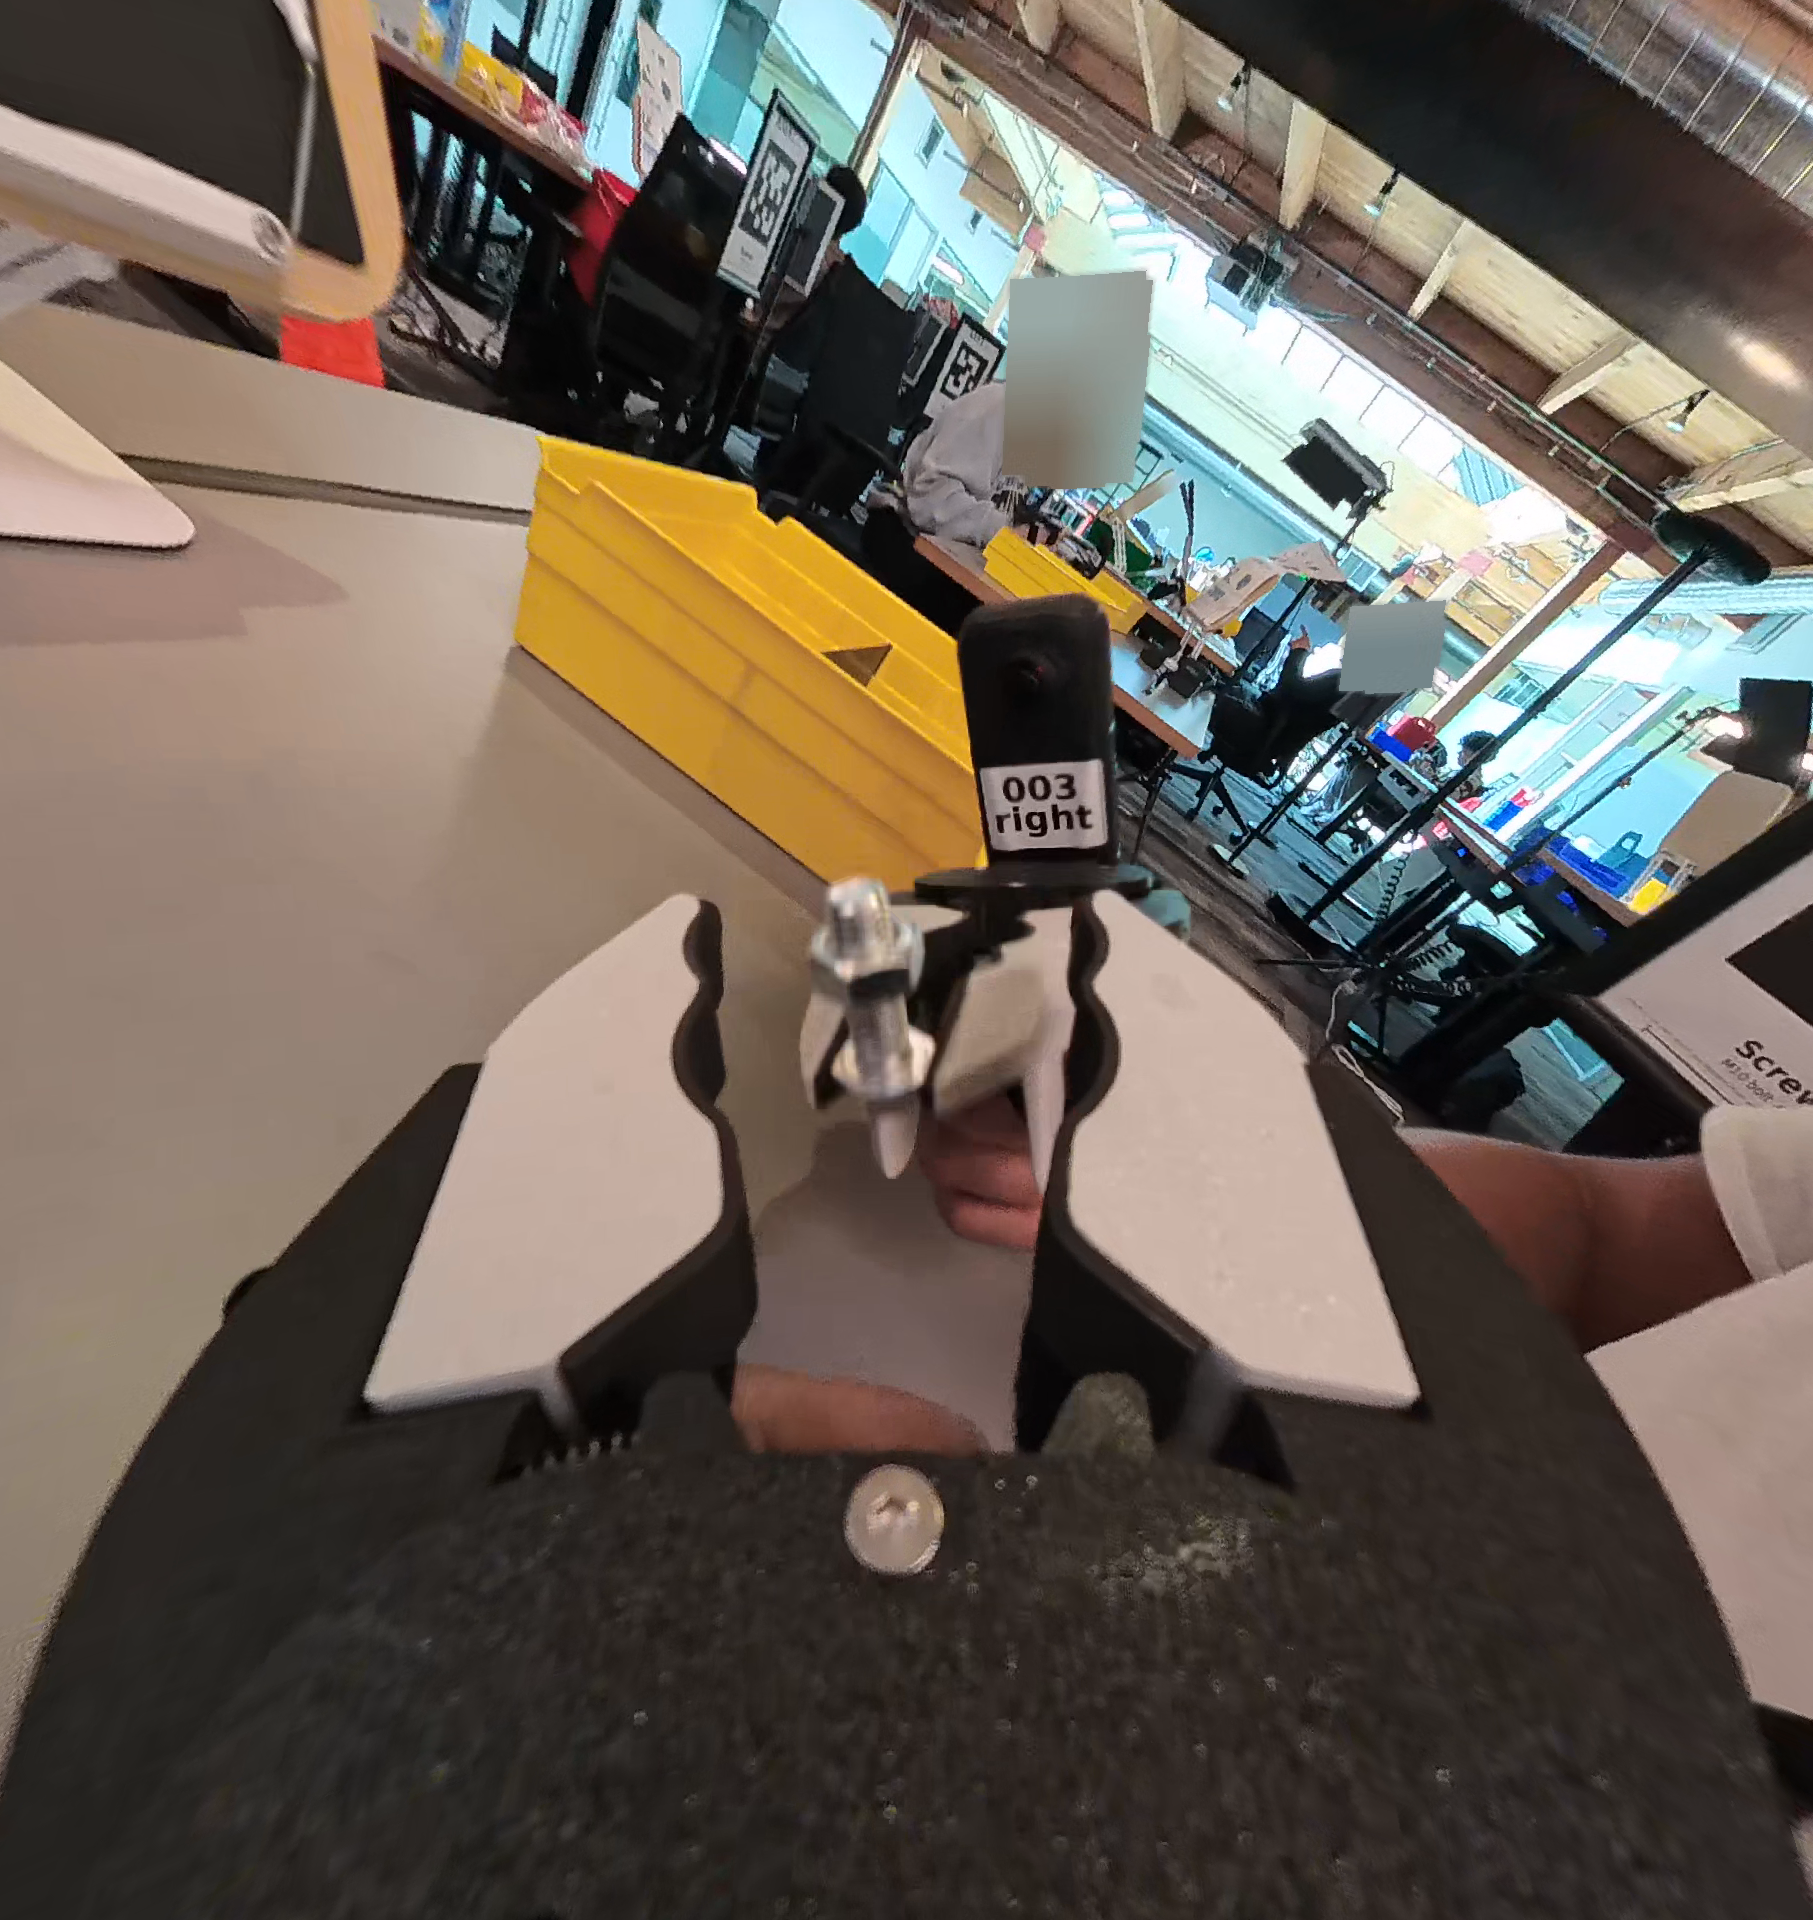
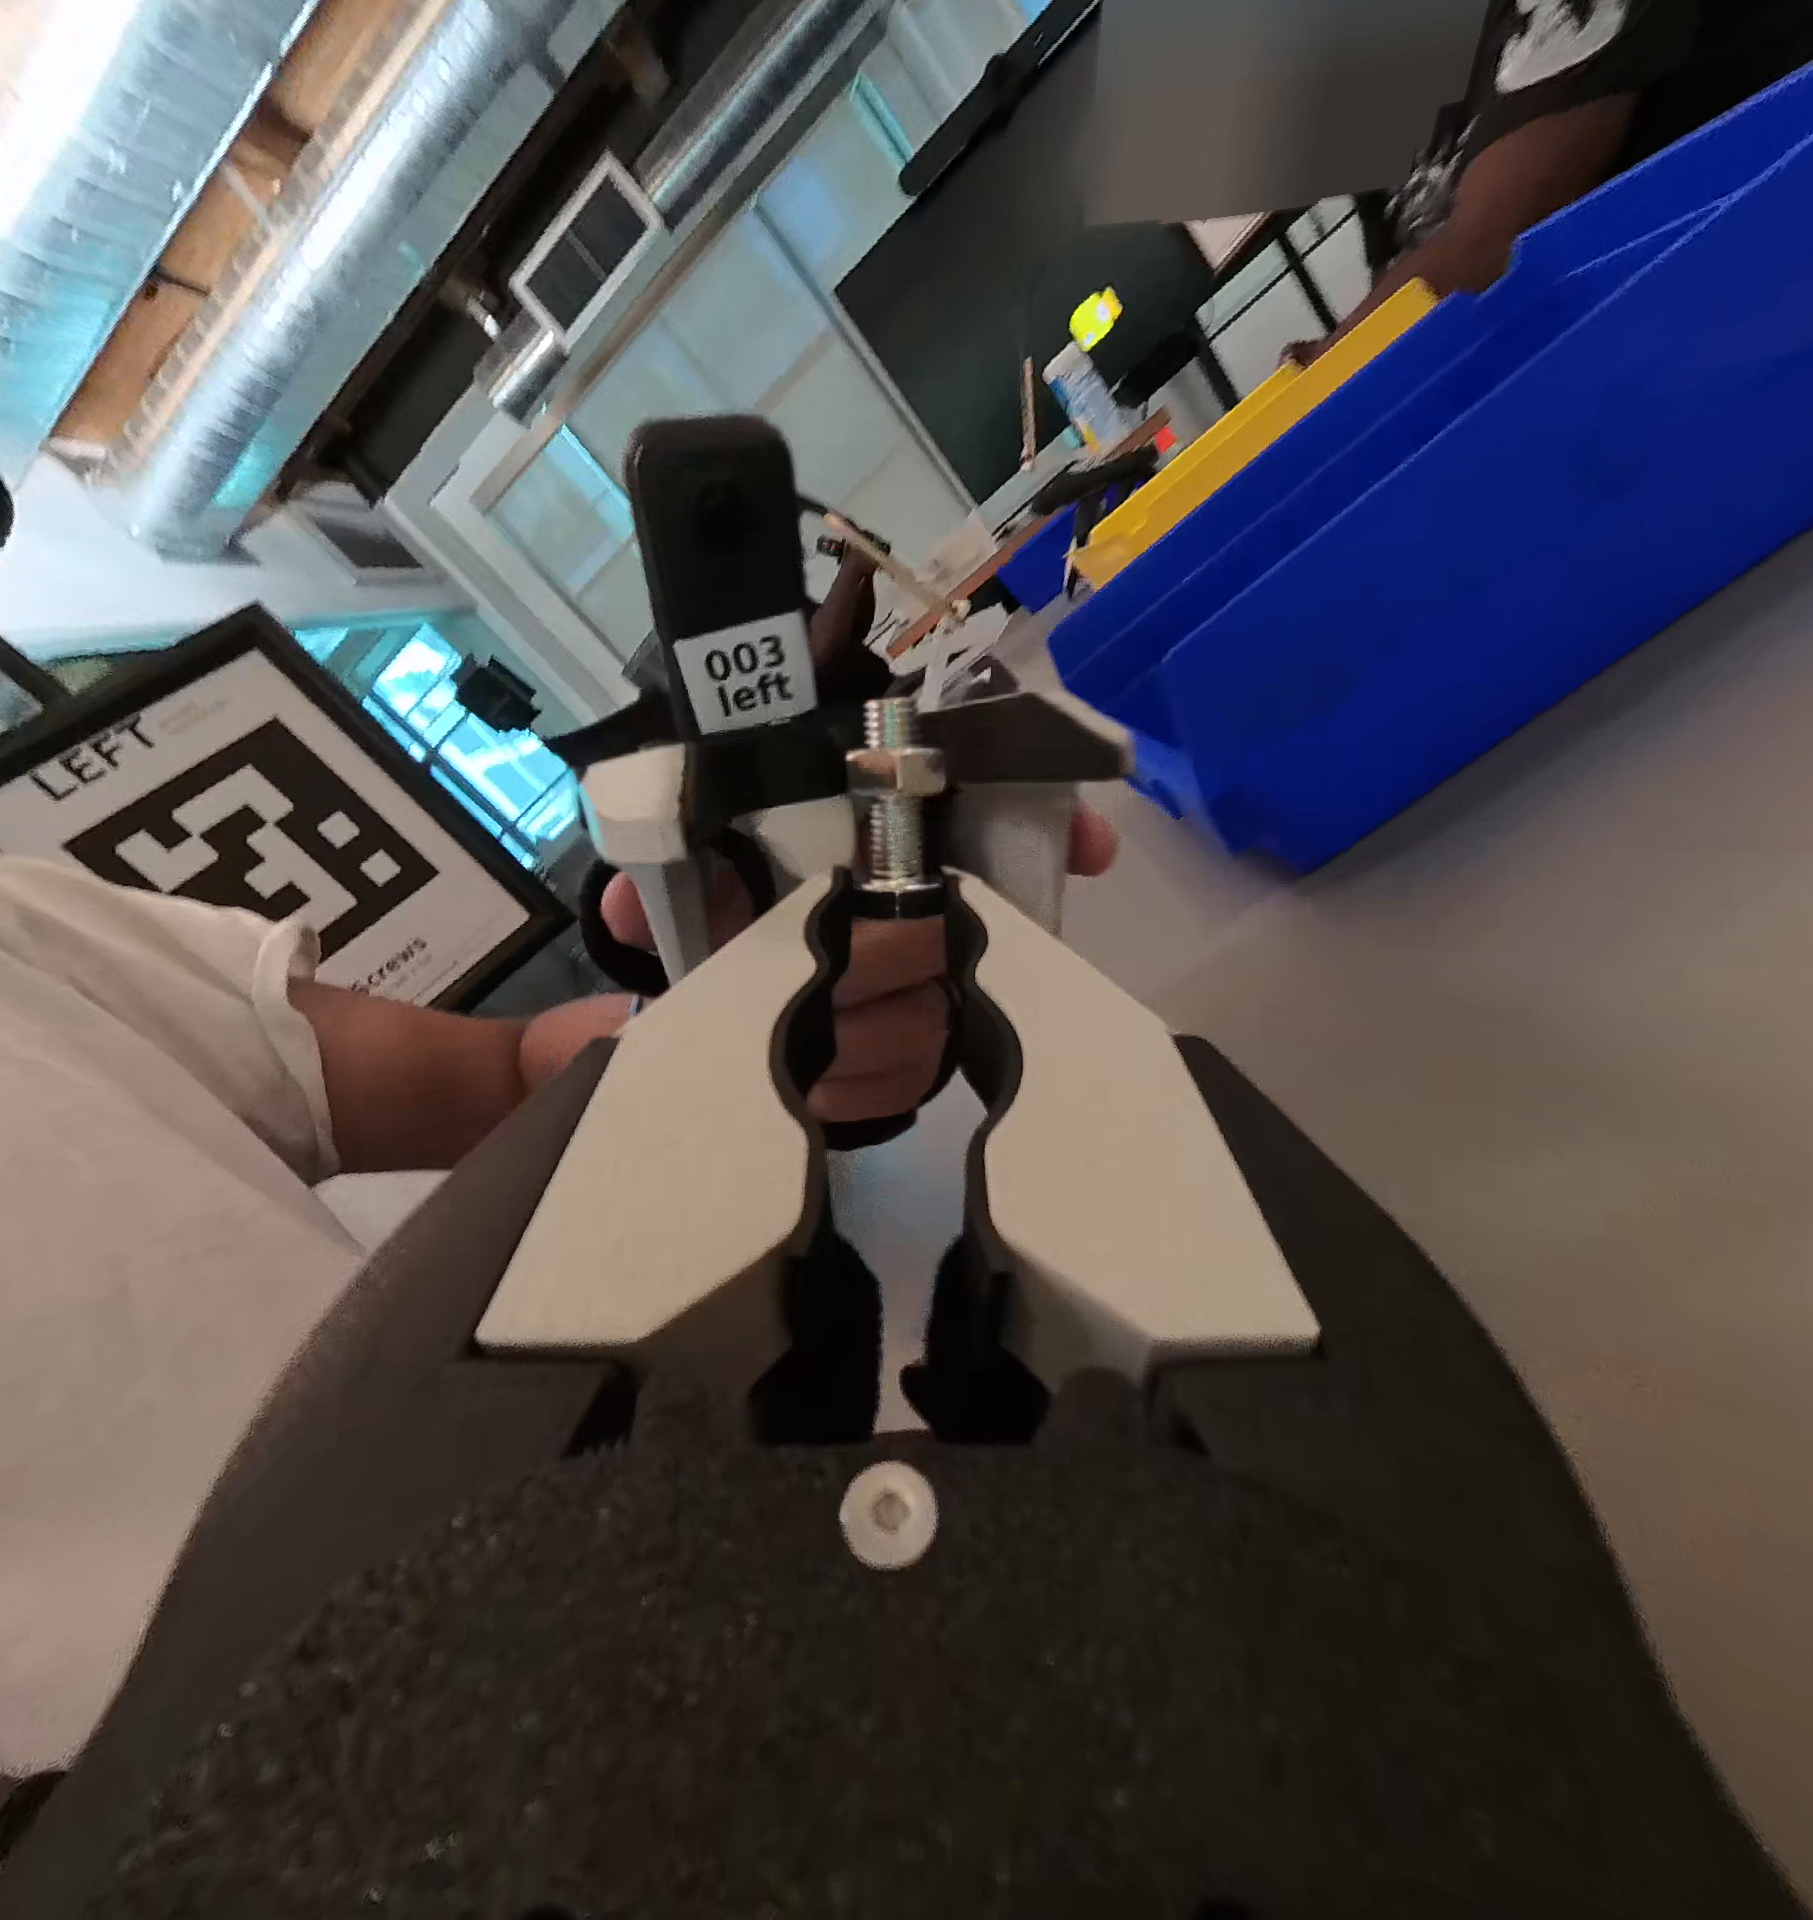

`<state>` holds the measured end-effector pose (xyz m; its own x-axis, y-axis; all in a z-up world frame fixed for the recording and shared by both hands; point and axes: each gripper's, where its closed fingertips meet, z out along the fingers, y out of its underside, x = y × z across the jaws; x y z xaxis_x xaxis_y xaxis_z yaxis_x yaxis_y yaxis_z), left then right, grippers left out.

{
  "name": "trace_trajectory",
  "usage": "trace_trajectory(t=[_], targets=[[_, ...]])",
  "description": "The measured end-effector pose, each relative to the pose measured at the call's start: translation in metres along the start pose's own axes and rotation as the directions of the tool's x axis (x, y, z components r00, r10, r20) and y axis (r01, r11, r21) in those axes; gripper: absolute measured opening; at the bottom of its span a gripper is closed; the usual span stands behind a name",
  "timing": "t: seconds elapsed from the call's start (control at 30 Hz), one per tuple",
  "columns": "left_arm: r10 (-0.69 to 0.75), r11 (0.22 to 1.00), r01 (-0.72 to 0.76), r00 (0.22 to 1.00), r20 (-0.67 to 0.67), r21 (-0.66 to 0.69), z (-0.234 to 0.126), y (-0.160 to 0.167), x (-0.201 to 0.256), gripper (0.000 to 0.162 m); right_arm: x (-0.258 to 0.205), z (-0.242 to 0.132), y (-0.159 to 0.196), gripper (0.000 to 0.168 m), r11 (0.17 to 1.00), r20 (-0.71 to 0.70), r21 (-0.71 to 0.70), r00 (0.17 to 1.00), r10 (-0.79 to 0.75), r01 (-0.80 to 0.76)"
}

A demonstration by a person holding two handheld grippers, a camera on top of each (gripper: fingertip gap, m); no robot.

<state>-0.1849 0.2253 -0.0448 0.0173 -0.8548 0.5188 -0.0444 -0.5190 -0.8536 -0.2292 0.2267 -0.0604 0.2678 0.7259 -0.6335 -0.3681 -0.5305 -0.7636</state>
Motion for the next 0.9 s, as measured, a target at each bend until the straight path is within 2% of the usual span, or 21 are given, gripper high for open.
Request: trace_trajectory(t=[0.17,0.2,0.27,0.33,0.43,0.7,0.8,0.83,0.87,0.9], targets=[[0.004,1.0,-0.004,1.0,-0.019,-0.016,0.005,0.005,0.008,0.065,0.0,0.012,0.005,0.017,0.999,0.006,-0.032,1.0,-0.012,0.012],[0.009,1.0,-0.009,1.0,-0.013,-0.012,0.004,0.003,0.008,0.068,0.001,0.008,0.002,0.017,1.0,0.011,-0.021,1.0,-0.007,0.007],[0.022,1.0,-0.022,1.0,-0.007,0.01,-0.003,-0.003,0.008,0.066,0.01,-0.005,-0.009,0.016,1.0,-0.027,0.03,1.0,0.002,-0.001],[0.023,0.999,-0.023,1.0,-0.014,0.028,-0.009,-0.008,0.008,0.055,0.023,-0.022,-0.021,0.016,0.997,-0.071,0.076,0.997,0.027,-0.021],[0.015,0.999,-0.015,1.0,0.002,0.033,-0.012,-0.01,0.004,0.057,0.029,-0.039,-0.033,0.016,0.993,-0.089,0.114,0.996,0.025,-0.015],[0.03,0.996,-0.031,0.999,0.015,0.084,-0.001,-0.011,0.005,0.061,0.009,-0.01,-0.01,0.017,1.0,-0.026,0.019,1.0,-0.009,0.009],[0.034,0.995,-0.034,0.999,-0.008,0.096,-0.004,-0.014,0.012,0.065,0.012,-0.014,-0.014,0.016,1.0,-0.032,0.019,0.999,-0.02,0.02],[0.054,0.994,-0.051,0.998,-0.022,0.097,-0.008,-0.015,0.013,0.059,0.016,-0.019,-0.018,0.016,0.999,-0.051,0.037,0.999,-0.013,0.015],[0.074,0.993,-0.067,0.995,-0.067,0.098,-0.013,-0.015,0.019,0.032,0.022,-0.025,-0.022,0.016,0.998,-0.075,0.061,0.997,-0.001,0.005],[0.067,0.993,-0.058,0.994,-0.087,0.106,-0.016,-0.017,0.02,0.028,0.023,-0.03,-0.025,0.016,0.997,-0.071,0.077,0.997,0.013,-0.008]])
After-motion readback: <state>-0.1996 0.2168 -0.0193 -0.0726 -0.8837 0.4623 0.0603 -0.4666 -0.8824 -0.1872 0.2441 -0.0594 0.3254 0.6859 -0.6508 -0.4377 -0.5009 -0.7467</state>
